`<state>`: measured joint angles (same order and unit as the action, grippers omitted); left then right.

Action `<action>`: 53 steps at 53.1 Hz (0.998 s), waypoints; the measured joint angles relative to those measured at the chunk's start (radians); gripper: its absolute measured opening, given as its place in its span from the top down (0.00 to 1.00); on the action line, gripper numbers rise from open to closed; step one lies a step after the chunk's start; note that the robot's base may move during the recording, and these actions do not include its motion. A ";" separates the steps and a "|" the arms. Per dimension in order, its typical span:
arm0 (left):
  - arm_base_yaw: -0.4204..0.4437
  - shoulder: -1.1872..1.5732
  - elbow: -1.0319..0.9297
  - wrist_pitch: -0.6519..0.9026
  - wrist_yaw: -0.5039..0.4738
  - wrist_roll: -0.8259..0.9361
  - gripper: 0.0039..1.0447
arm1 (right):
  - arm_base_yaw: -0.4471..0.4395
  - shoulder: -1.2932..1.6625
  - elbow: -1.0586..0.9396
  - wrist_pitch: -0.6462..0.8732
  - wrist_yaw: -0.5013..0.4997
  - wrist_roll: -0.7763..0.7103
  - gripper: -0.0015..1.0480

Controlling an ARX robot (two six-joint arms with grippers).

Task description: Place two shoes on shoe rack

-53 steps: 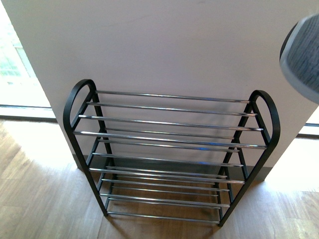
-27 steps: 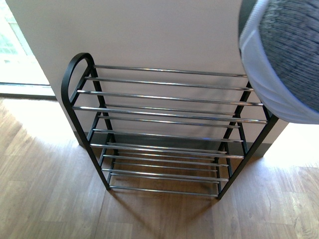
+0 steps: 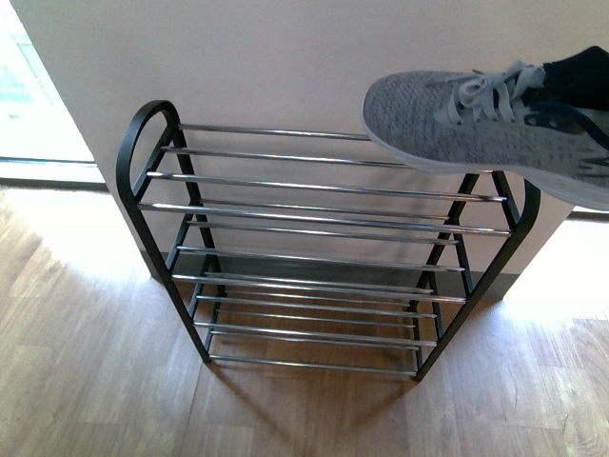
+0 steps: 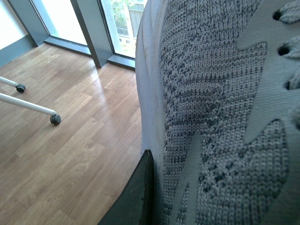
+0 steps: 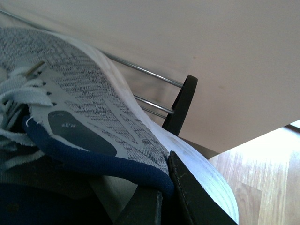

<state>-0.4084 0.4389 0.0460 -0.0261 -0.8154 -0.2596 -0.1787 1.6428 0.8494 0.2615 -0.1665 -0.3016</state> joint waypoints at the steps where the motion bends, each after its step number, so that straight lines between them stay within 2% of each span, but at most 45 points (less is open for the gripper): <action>1: 0.000 0.000 0.000 0.000 0.000 0.000 0.89 | 0.007 0.014 0.021 -0.011 0.018 0.003 0.98; 5: 0.000 0.000 0.000 0.000 0.000 0.000 0.89 | 0.021 0.048 0.072 -0.042 0.054 0.017 0.98; 18: 0.000 0.000 0.000 0.000 0.000 0.000 0.89 | 0.079 0.201 0.309 -0.250 0.272 0.127 0.98; 33: 0.000 0.000 0.000 0.000 0.000 0.000 0.89 | 0.144 0.319 0.491 -0.411 0.416 0.274 0.98; 46: 0.000 0.000 0.000 0.000 0.000 0.000 0.89 | 0.167 0.439 0.707 -0.650 0.595 0.458 0.98; 53: 0.000 0.000 0.000 0.000 0.000 0.000 0.89 | 0.163 0.481 0.799 -0.791 0.641 0.642 0.98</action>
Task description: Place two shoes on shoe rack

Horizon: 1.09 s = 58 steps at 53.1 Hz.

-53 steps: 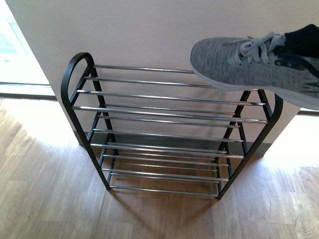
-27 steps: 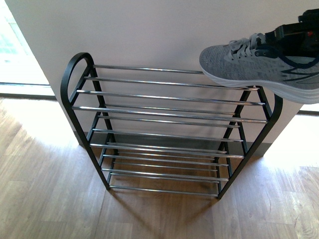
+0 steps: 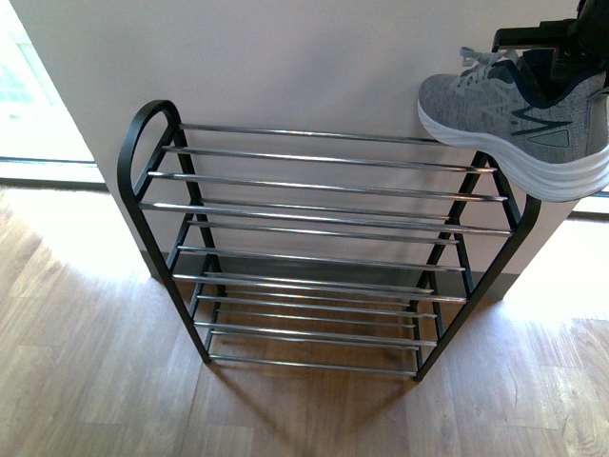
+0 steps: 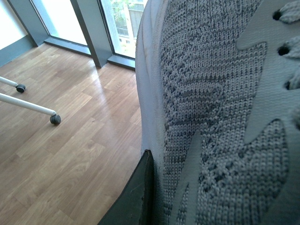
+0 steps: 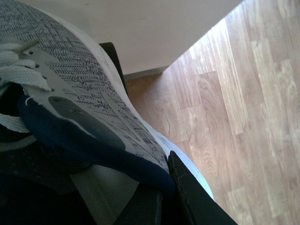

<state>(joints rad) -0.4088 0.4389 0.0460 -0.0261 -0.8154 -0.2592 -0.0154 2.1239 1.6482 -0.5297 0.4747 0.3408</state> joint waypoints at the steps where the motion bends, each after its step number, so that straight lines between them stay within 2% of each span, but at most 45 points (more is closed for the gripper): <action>1: 0.000 0.000 0.000 0.000 0.000 0.000 0.89 | 0.000 0.004 0.006 -0.013 0.002 0.016 0.98; 13: 0.000 0.000 0.000 0.000 0.000 0.000 0.89 | 0.001 0.012 0.019 -0.081 -0.002 0.175 0.98; 22: 0.000 0.000 0.000 0.000 -0.001 0.000 0.89 | 0.022 0.003 0.013 -0.104 -0.074 0.258 0.98; 31: 0.000 0.000 0.000 0.000 0.000 0.000 0.89 | 0.112 -0.065 -0.076 -0.074 -0.153 0.291 0.98; 37: 0.000 0.000 0.000 0.000 0.000 0.000 0.89 | 0.187 -0.079 -0.064 -0.102 -0.193 0.338 0.98; 43: 0.000 0.000 0.000 0.000 0.000 0.000 0.89 | 0.227 -0.078 -0.047 -0.105 -0.185 0.349 0.98; 49: 0.000 0.000 0.000 0.000 0.000 0.000 0.89 | 0.224 -0.067 -0.023 -0.104 -0.158 0.349 0.98; 58: 0.000 0.000 0.000 0.000 0.000 0.000 0.89 | 0.157 0.036 0.072 -0.140 -0.141 0.397 0.98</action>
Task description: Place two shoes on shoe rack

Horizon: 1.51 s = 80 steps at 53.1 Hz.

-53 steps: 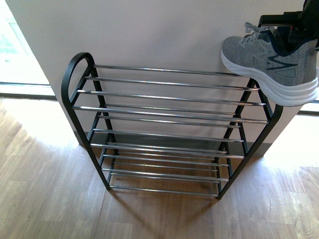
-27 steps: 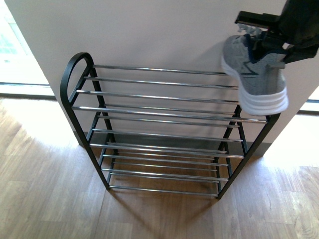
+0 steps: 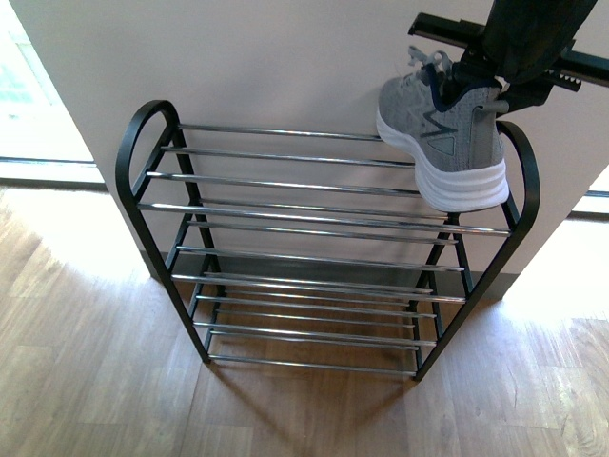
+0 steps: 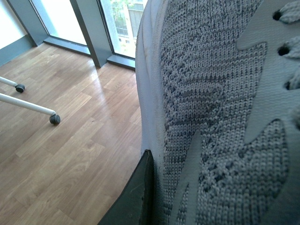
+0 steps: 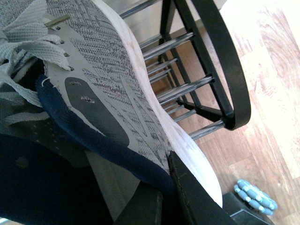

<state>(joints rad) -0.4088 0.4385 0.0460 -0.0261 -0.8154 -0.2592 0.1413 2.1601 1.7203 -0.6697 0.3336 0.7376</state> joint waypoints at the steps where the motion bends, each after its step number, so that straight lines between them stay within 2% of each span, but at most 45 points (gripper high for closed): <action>1: 0.000 0.000 0.000 0.000 0.000 0.000 0.89 | -0.007 0.023 0.020 -0.011 0.002 0.013 0.98; 6: 0.000 0.000 0.000 0.000 0.000 0.000 0.89 | -0.016 0.109 0.092 -0.048 0.019 0.048 0.98; 17: 0.000 0.000 0.000 0.000 0.000 0.000 0.89 | -0.008 0.135 0.105 -0.054 0.057 0.072 0.98; 32: 0.000 0.000 0.000 0.000 0.000 0.000 0.89 | -0.032 0.135 0.127 -0.154 0.180 0.082 0.98; 48: 0.000 0.000 0.000 0.000 0.000 0.000 0.89 | -0.052 0.135 0.136 -0.168 0.194 0.135 0.98; 52: 0.000 0.000 0.000 0.000 -0.004 0.000 0.89 | -0.051 0.135 0.137 -0.168 0.193 0.144 0.89; 59: 0.000 0.000 0.000 0.000 0.000 0.000 0.89 | -0.051 0.135 0.137 -0.150 0.203 0.143 0.64; 66: 0.000 0.000 0.000 0.000 0.000 0.000 0.89 | -0.043 0.132 0.129 -0.082 0.251 0.058 0.47; 71: 0.000 0.000 0.000 0.000 0.000 0.000 0.89 | -0.032 0.110 0.088 0.091 0.309 -0.156 0.32; 73: 0.000 0.000 0.000 0.000 0.000 0.000 0.89 | -0.038 0.106 0.079 0.154 0.304 -0.230 0.27; 76: 0.000 0.000 0.000 0.000 0.000 0.000 0.89 | -0.066 0.066 0.013 0.323 0.265 -0.483 0.16; 78: 0.000 0.000 0.000 0.000 0.000 0.000 0.89 | -0.096 0.040 -0.020 0.363 0.229 -0.600 0.09; 80: 0.000 0.000 0.000 0.000 -0.003 0.000 0.89 | -0.119 0.017 -0.054 0.411 0.220 -0.716 0.07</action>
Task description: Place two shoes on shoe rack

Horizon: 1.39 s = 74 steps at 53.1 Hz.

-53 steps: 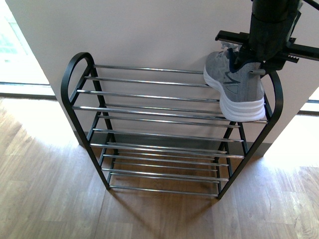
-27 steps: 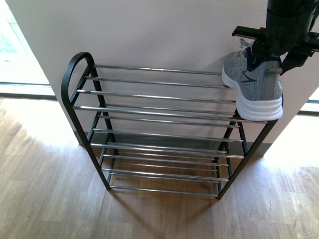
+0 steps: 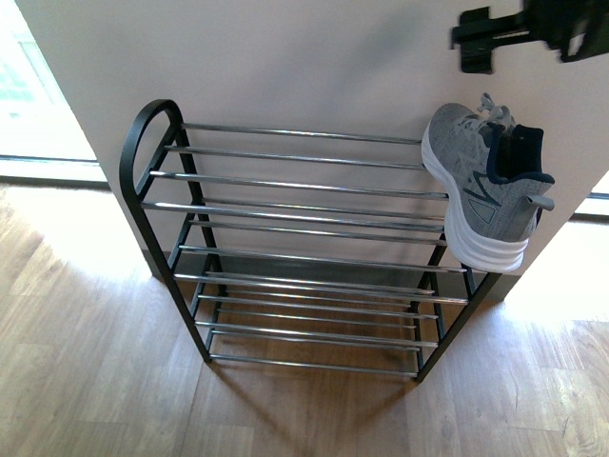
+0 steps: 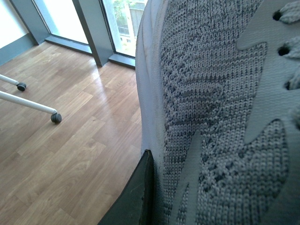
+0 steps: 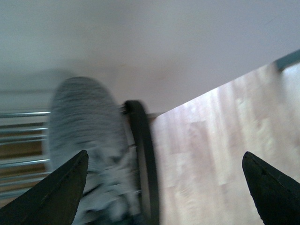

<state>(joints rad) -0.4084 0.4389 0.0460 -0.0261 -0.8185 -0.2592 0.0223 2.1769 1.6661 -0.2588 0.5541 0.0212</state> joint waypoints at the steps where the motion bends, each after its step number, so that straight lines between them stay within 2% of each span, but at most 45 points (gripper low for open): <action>1: 0.000 0.000 0.000 0.000 -0.002 0.000 0.89 | -0.008 -0.007 -0.010 0.018 -0.004 -0.017 0.08; 4: 0.000 0.000 0.000 0.000 -0.003 0.000 0.89 | -0.051 -0.033 -0.024 0.032 -0.041 -0.187 0.09; 14: 0.000 0.000 0.000 0.000 0.006 0.000 0.89 | -0.150 -0.122 -0.072 0.013 -0.197 -0.547 0.09; 23: 0.000 0.000 0.000 0.000 0.001 0.000 0.89 | -0.257 -0.262 -0.241 0.148 -0.314 -0.962 0.09; 28: 0.000 0.000 0.000 0.000 0.002 0.000 0.89 | -0.300 -0.307 -0.295 0.154 -0.337 -1.063 0.09; 34: 0.000 0.000 0.000 0.000 0.003 0.000 0.89 | -0.319 -0.314 -0.301 0.161 -0.345 -1.094 0.09; 39: 0.000 0.000 0.000 0.000 0.004 0.000 0.89 | -0.328 -0.331 -0.428 0.473 -0.583 -0.914 0.19; 41: 0.000 0.000 0.000 0.000 0.003 0.000 0.89 | -0.321 -0.356 -0.531 0.675 -0.697 -0.742 0.26; 43: 0.000 0.000 0.000 0.000 0.000 0.000 0.89 | -0.314 -0.369 -0.582 0.761 -0.746 -0.676 0.29; 44: 0.000 0.000 0.000 0.000 -0.001 0.000 0.89 | -0.305 -0.386 -0.633 0.839 -0.779 -0.577 0.32; 45: 0.000 0.000 0.000 0.000 -0.001 0.000 0.89 | -0.301 -0.395 -0.658 0.874 -0.789 -0.540 0.34; 46: 0.000 0.000 0.000 0.000 -0.001 0.000 0.89 | -0.296 -0.406 -0.683 0.907 -0.793 -0.522 0.35; 50: 0.000 0.000 0.000 0.000 0.005 0.000 0.89 | -0.257 -0.492 -0.844 1.101 -0.790 -0.262 0.49; 56: 0.000 0.000 0.000 0.000 0.001 0.000 0.89 | -0.232 -0.588 -0.976 1.186 -0.762 -0.130 0.64; 60: 0.000 0.000 0.000 0.000 0.000 0.000 0.89 | -0.211 -0.658 -1.090 1.218 -0.732 -0.073 0.79; 67: 0.000 0.000 0.000 0.000 0.003 0.000 0.89 | -0.187 -0.719 -1.199 1.235 -0.707 -0.048 0.96; 69: 0.000 0.000 0.000 0.000 0.003 0.000 0.89 | -0.182 -0.732 -1.218 1.238 -0.703 -0.047 0.99; 74: 0.000 0.000 0.000 0.000 0.002 0.000 0.89 | -0.162 -0.791 -1.283 1.247 -0.688 -0.037 0.98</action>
<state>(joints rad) -0.4084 0.4389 0.0460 -0.0261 -0.8162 -0.2592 -0.1394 1.3857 0.3832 0.9886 -0.1341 -0.0158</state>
